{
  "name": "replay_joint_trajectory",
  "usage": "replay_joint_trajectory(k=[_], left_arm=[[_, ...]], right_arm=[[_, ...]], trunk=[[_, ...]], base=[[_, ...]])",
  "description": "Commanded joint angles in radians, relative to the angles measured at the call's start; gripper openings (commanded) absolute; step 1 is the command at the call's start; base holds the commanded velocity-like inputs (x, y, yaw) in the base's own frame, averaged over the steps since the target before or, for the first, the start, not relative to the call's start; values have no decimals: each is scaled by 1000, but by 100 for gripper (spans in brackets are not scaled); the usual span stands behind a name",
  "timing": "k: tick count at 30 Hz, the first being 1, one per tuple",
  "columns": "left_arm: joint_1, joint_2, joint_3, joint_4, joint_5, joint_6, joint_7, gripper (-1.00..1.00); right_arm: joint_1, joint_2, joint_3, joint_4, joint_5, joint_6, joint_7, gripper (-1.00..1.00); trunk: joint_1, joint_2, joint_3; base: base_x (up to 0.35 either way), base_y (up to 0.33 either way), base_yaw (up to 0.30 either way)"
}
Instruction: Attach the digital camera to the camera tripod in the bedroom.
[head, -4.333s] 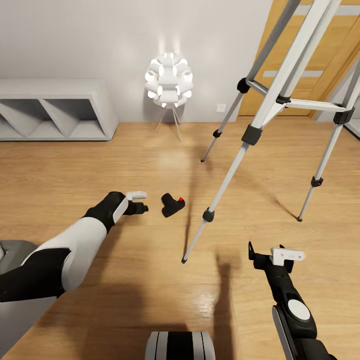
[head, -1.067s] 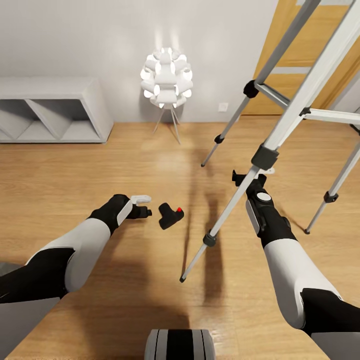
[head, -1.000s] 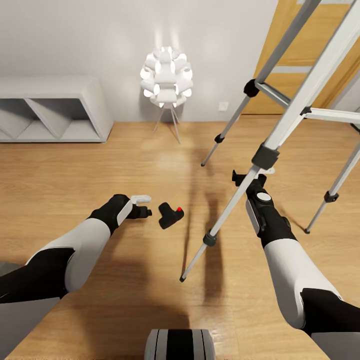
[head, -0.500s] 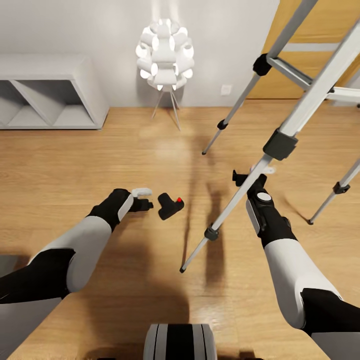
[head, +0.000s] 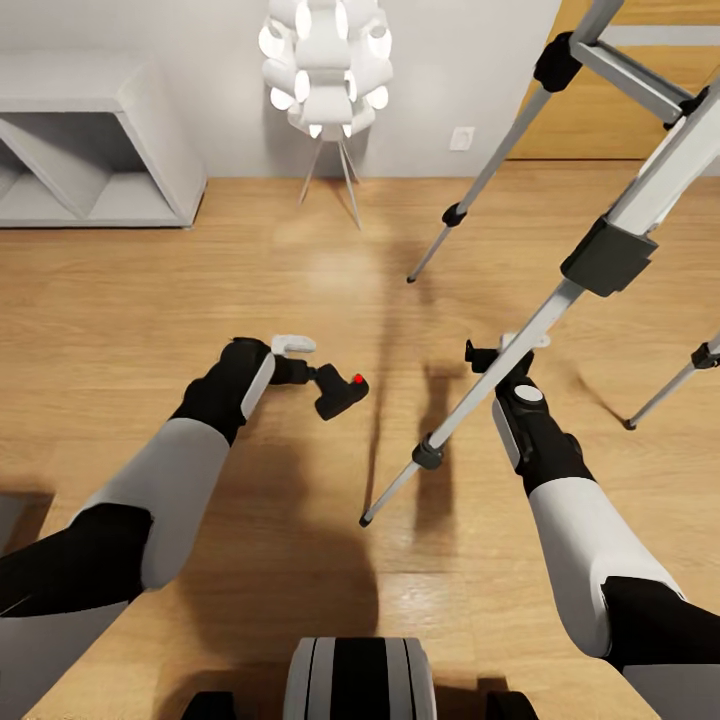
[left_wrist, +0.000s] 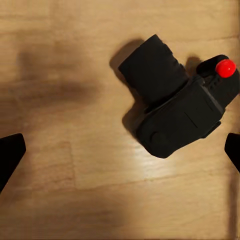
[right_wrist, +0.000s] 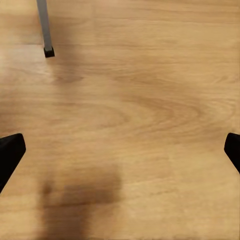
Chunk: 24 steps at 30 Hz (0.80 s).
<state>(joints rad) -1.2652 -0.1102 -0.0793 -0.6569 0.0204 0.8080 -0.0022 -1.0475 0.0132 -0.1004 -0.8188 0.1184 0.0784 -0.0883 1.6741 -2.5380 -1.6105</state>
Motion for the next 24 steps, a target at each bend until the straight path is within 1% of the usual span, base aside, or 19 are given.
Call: replay_joint_trajectory(k=[1,4,5,8,12,17,18,19,20,21,22,23,24], left_arm=[[0,0,-10,-1,1,5,0,100],[0,0,-61,-3,1,5,-1,100],[0,1,-97,-3,1,5,-1,100],[0,1,-169,2,1,2,-4,100],[1,1,-216,11,1,-1,-8,100],[1,1,-228,9,1,-2,-9,100],[1,0,-241,7,0,-3,-9,100],[1,0,-278,4,0,-3,-9,100],[1,0,-328,2,1,-3,-11,100],[1,0,-385,0,1,-3,-13,100],[1,-1,-464,-5,1,-3,-16,100],[1,-1,-502,-8,2,-3,-17,100],[1,-1,-516,-10,2,-3,-18,100]], right_arm=[[0,1,-2,-2,11,7,-1,100],[0,1,-3,-5,12,1,2,100],[0,0,-4,-9,12,-15,1,100],[0,-1,-5,-21,10,-52,-3,100],[2,2,-4,-35,10,-69,-5,100],[3,3,-3,-37,10,-72,-5,100],[3,3,-3,-37,10,-73,-5,100],[3,4,-3,-37,10,-76,-5,100],[3,4,-3,-38,10,-80,-5,100],[3,4,-3,-37,10,-85,-5,100],[3,4,-3,-37,10,-91,-5,100],[3,4,-3,-37,10,-94,-5,100],[3,4,-3,-37,10,-95,-5,100]], trunk=[[0,0,-1],[0,0,-2],[0,0,-3],[0,0,-3],[0,0,-3],[0,0,-3],[0,0,-3],[0,0,-3],[0,0,-3],[0,0,-3],[0,0,-3],[0,0,-3],[0,0,-3]], base=[[0,0,0],[0,0,0],[0,0,0],[0,0,0],[0,0,0],[0,0,0],[0,0,0],[0,0,0],[0,0,0],[0,0,0],[0,0,0],[0,0,0],[0,0,0]])
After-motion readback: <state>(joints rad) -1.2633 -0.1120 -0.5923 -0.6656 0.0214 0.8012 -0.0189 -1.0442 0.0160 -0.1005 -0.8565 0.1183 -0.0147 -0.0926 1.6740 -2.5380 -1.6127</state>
